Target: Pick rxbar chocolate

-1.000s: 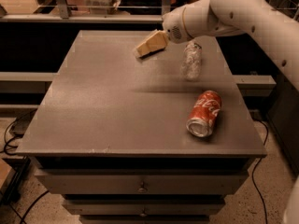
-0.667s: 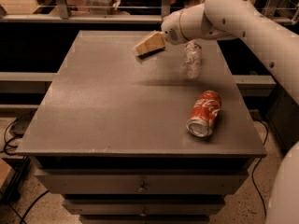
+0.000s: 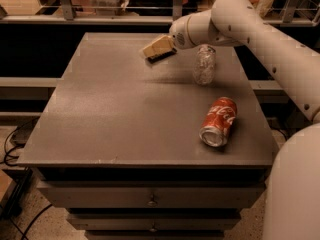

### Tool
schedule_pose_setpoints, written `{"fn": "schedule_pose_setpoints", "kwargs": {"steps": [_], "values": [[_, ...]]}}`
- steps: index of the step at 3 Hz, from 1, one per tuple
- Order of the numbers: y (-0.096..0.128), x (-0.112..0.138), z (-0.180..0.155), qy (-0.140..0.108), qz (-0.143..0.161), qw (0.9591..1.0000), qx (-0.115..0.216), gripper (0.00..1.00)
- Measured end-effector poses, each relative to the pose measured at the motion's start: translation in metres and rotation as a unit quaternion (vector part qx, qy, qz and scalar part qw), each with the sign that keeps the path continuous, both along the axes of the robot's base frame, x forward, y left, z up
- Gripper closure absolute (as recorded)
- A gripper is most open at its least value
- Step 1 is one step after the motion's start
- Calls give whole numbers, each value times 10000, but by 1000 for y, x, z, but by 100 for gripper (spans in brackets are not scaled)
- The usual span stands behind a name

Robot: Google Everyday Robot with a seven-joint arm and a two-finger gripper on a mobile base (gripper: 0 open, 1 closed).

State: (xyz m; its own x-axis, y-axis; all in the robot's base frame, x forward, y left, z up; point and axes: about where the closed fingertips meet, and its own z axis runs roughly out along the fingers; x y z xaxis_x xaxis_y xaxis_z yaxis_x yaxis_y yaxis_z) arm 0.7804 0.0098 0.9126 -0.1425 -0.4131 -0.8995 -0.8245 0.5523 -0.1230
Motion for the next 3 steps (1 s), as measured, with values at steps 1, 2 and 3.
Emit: {"fn": "schedule_pose_setpoints", "kwargs": {"steps": [1,2,3], "values": [[0,7,-13,140,-131,9998,-91,0],[-4,18,-30,255,-354,9989,-150,0],[2,34,-47,338,-445,9984,-125,0]]}}
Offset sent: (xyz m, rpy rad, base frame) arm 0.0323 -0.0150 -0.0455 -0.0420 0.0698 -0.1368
